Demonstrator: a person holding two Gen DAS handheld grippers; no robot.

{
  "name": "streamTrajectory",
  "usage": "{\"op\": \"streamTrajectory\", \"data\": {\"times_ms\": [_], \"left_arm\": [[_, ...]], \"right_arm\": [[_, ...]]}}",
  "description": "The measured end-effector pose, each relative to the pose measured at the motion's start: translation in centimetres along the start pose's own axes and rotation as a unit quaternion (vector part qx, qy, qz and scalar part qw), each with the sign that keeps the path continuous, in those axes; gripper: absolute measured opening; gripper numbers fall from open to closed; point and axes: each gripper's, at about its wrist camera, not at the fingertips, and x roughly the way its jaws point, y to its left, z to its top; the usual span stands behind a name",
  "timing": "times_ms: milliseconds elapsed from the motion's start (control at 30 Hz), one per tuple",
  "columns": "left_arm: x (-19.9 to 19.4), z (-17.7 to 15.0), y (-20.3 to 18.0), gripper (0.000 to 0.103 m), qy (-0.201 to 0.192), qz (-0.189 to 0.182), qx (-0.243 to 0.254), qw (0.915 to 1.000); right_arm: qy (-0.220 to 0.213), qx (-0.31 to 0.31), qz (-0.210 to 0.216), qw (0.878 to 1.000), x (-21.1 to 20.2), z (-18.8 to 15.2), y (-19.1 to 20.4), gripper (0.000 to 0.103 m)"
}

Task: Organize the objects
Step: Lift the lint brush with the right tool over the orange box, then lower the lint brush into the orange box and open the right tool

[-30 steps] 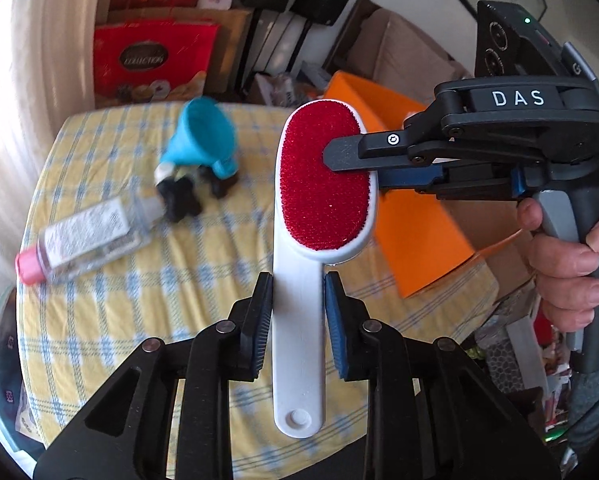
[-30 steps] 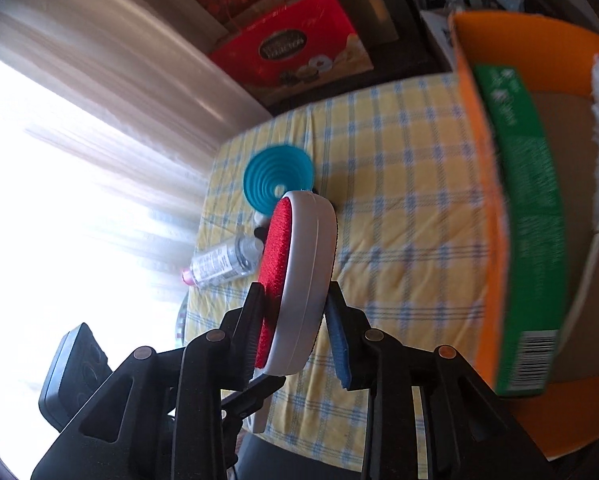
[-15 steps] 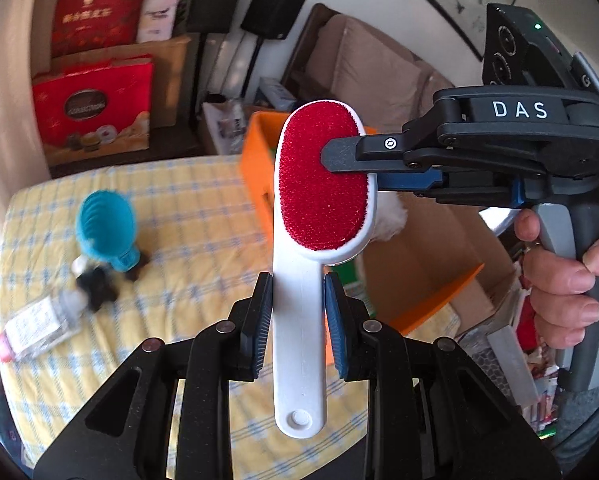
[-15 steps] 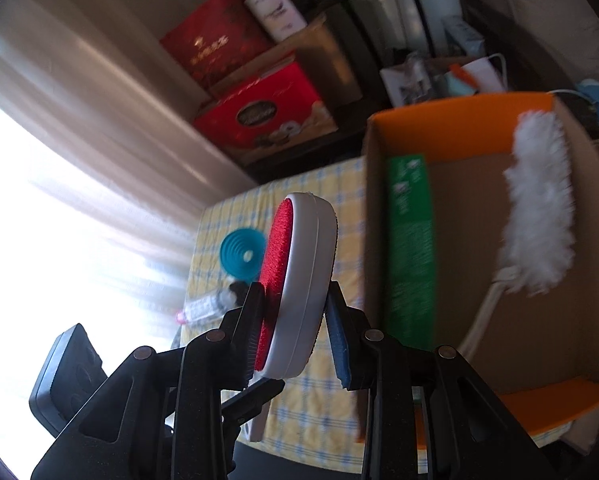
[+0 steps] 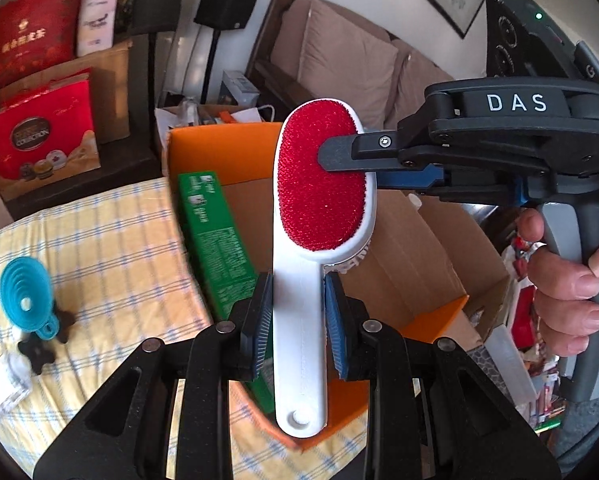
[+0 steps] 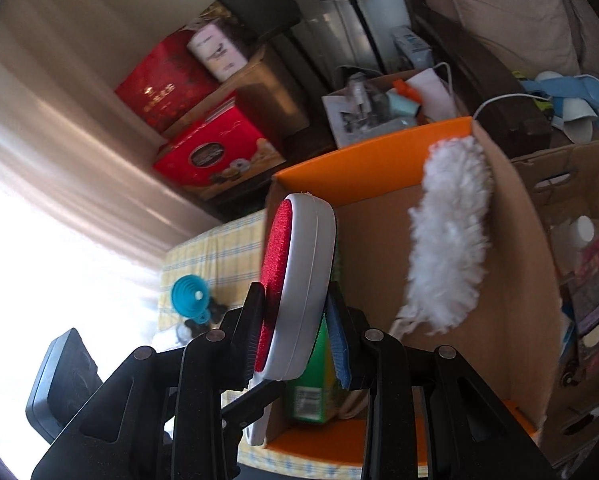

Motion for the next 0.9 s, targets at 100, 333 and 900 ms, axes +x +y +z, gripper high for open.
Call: {"op": "streamTrajectory", "data": {"times_ms": [100, 333, 900], "left_arm": [[1.5, 0.5, -0.9, 0.024, 0.010, 0.006, 0.010, 0.9999], [5.4, 1.1, -1.9, 0.024, 0.040, 0.030, 0.030, 0.9983], [7.1, 0.8, -1.4, 0.017, 0.047, 0.040, 0.026, 0.9978]], "right_arm": [[0.002, 0.014, -0.007, 1.000, 0.4, 0.4, -1.7, 0.030], [0.009, 0.041, -0.015, 0.999, 2.3, 0.9, -4.9, 0.030], [0.050, 0.061, -0.016, 0.997, 9.0, 0.5, -8.4, 0.027]]}}
